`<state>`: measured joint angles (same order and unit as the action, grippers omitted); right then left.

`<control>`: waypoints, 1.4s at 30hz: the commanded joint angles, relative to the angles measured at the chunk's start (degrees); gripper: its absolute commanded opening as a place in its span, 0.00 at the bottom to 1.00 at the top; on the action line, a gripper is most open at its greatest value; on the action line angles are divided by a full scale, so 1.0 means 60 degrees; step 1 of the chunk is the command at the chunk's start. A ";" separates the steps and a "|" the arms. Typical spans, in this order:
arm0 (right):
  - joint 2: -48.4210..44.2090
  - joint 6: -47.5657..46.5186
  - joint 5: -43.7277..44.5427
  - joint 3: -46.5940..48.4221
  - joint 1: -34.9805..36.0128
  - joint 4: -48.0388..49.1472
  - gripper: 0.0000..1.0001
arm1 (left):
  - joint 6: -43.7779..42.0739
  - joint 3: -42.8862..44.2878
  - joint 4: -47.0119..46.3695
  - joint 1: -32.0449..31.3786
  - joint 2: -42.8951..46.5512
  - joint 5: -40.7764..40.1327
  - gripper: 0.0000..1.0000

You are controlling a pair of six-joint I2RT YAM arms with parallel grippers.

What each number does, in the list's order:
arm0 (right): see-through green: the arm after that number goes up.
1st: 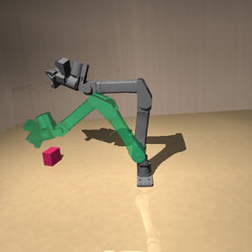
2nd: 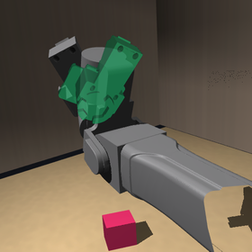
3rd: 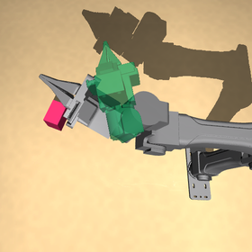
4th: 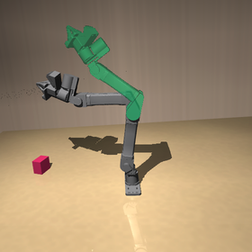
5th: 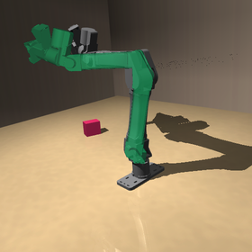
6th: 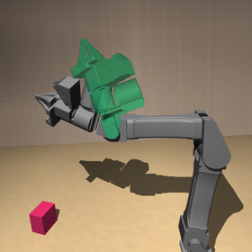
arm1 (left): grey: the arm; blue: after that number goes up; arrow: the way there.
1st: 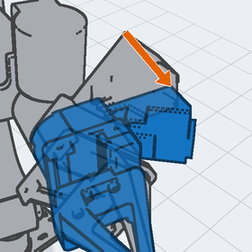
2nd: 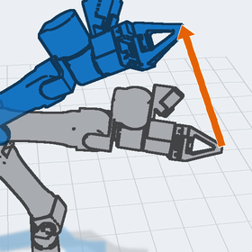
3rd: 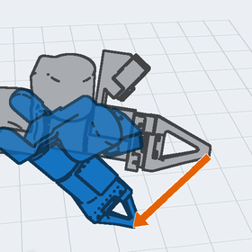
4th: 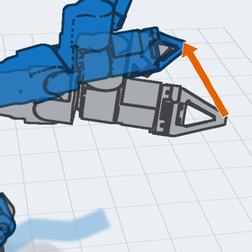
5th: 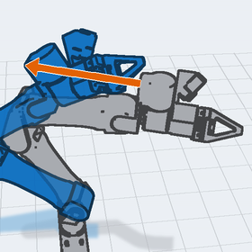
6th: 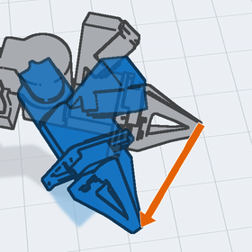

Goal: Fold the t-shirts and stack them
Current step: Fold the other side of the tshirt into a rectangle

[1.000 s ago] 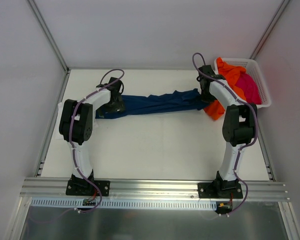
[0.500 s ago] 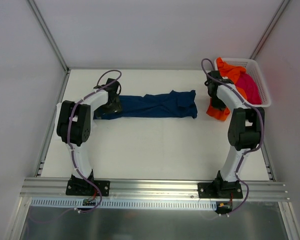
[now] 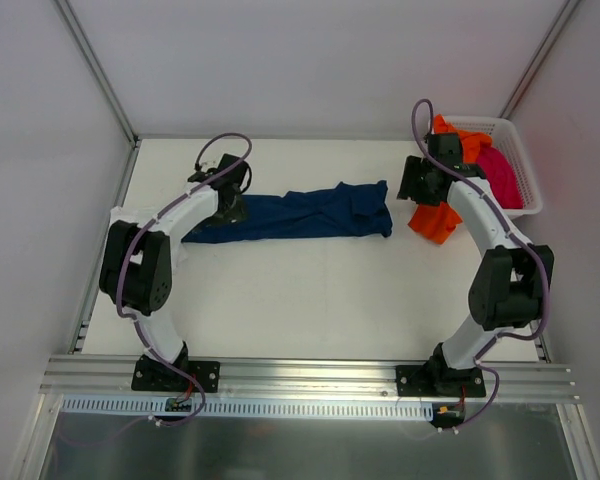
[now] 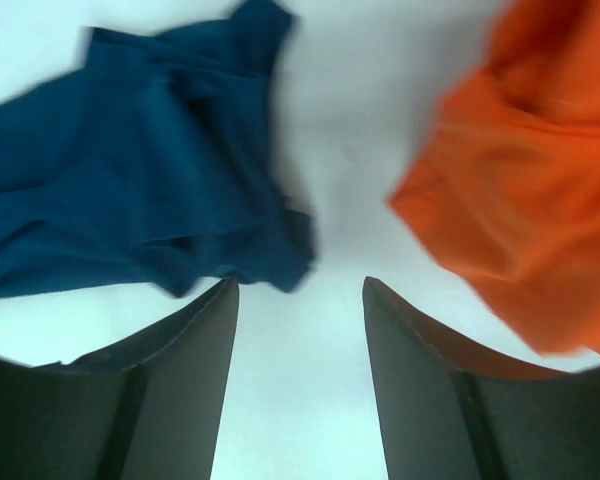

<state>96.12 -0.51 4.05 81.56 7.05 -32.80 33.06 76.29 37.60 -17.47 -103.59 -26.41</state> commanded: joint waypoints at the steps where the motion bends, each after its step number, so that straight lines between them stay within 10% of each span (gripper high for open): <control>1: -0.0287 0.0671 -0.3149 -0.0175 0.0041 0.1421 0.57 | 0.0146 0.0175 -0.0128 -0.0704 0.1049 -0.0959 0.99; 14: 0.1850 0.1009 -0.3854 0.0351 0.0495 0.1527 0.55 | -0.0237 0.0849 -0.0145 -0.0823 -0.0605 -0.1150 0.99; 23: 0.2994 0.0935 -0.2817 0.1172 0.1007 0.0589 0.10 | -0.0427 0.1376 0.0588 -0.0559 -0.1864 -0.0769 0.99; 32: 0.3902 0.0628 0.1080 0.2900 0.1856 -0.1813 0.02 | -0.0149 0.0763 0.0661 -0.0545 -0.2086 -0.0241 0.99; 34: 0.4019 0.0584 0.1622 0.3177 0.1974 -0.2164 0.04 | -0.0075 0.0601 0.0661 -0.0559 -0.1911 -0.0168 0.99; 38: 0.4269 0.0496 0.2648 0.3516 0.2252 -0.2766 0.66 | -0.0104 0.0410 0.0661 -0.0559 -0.1734 -0.0153 0.99; 42: 0.3700 0.0540 0.3381 0.2990 0.2414 -0.2606 0.81 | -0.0148 0.0366 0.0661 -0.0559 -0.1661 -0.0168 0.99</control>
<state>121.47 2.96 17.50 99.96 20.97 -45.19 32.42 80.68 37.47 -20.93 -113.95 -30.02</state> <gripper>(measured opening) 0.791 0.990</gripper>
